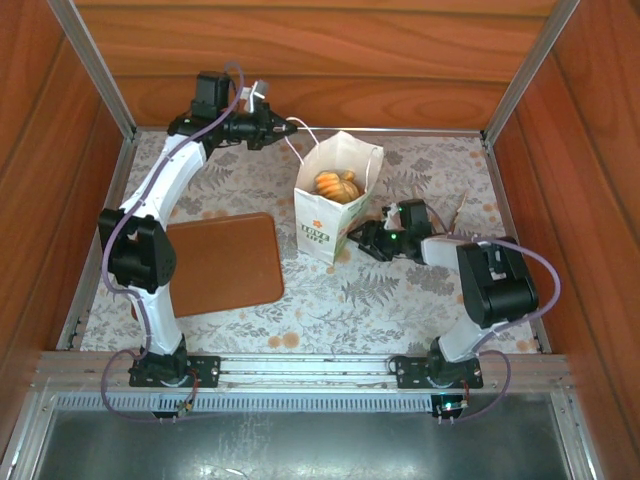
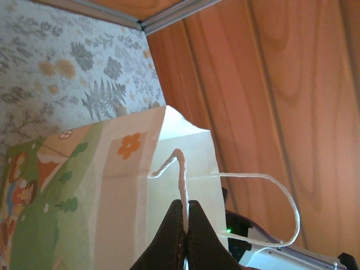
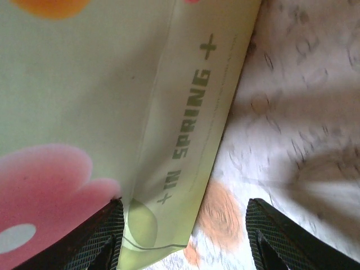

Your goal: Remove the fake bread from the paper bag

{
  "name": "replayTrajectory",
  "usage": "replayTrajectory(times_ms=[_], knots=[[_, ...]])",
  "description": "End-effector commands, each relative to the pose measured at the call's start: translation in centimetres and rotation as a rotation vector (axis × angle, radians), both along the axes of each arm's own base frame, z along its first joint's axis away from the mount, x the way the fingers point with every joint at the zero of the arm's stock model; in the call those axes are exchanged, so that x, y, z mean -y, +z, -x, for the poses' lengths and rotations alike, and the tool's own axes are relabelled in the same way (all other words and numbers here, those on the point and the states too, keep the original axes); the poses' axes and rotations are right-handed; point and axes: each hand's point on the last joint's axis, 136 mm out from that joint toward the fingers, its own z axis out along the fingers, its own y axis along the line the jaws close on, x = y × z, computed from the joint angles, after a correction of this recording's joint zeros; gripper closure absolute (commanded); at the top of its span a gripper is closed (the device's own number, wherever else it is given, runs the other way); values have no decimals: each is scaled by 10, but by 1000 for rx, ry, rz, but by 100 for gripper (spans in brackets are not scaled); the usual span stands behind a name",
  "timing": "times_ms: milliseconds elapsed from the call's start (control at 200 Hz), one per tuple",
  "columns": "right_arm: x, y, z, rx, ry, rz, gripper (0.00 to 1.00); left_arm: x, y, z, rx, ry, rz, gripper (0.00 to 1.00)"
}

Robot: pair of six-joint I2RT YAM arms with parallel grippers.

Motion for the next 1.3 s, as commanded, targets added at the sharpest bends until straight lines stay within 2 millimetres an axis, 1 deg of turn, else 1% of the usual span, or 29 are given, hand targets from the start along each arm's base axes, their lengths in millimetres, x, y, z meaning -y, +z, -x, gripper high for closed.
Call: replayTrajectory(times_ms=[0, 140, 325, 405, 470, 515, 595, 645, 695, 755, 800, 840, 940, 975, 1020, 1035, 1055, 1090, 1134, 1184, 1299], knots=[[-22, 14, -25, 51, 26, -55, 38, -16, 9, -22, 21, 54, 5, 100], [-45, 18, -52, 65, 58, -76, 38, -40, 13, -45, 45, 123, -3, 100], [-76, 18, -87, 86, 92, -95, 38, -83, 6, -76, 56, 212, -17, 100], [-90, 19, -100, 93, 109, -104, 38, -92, 9, -83, 70, 215, -8, 100], [-99, 20, -109, 97, 122, -103, 38, -102, 8, -92, 72, 237, -10, 100], [-105, 20, -114, 99, 130, -101, 38, -110, 11, -97, 80, 258, -11, 100], [-110, 18, -121, 101, 142, -90, 38, -125, 13, -108, 94, 312, -27, 100], [-110, 19, -121, 88, 140, -82, 38, -126, 17, -113, 117, 318, -28, 100], [-105, 21, -119, 103, 132, -54, 39, -128, 23, -117, 116, 313, -13, 100], [-96, 24, -112, 106, 118, -10, 38, -131, 28, -120, 108, 319, 4, 100], [-90, 29, -102, 109, 124, 19, 37, -134, 29, -121, 114, 331, 0, 100], [-83, 29, -92, 99, 114, 55, 37, -134, 31, -120, 122, 334, -5, 100], [-71, 28, -55, 98, 113, 135, 39, -135, 32, -120, 131, 341, -11, 100], [-72, 26, -40, 89, 120, 151, 41, -137, 33, -121, 139, 352, -19, 100], [-80, 27, -22, 84, 145, 147, 44, -139, 31, -124, 143, 369, -30, 100], [-85, 27, -14, 81, 164, 144, 44, -140, 30, -124, 142, 371, -32, 100], [-90, 28, -7, 81, 182, 144, 45, -140, 29, -125, 139, 372, -31, 100], [-102, 26, 10, 77, 225, 164, 45, -139, 28, -126, 133, 366, -24, 100], [-114, 22, 26, 68, 260, 200, 44, -136, 28, -125, 125, 351, -13, 100], [-130, 19, 39, 68, 295, 225, 44, -135, 27, -124, 118, 342, -9, 100], [-158, 9, 53, 83, 336, 318, 48, -135, 23, -121, 109, 344, -17, 100]])
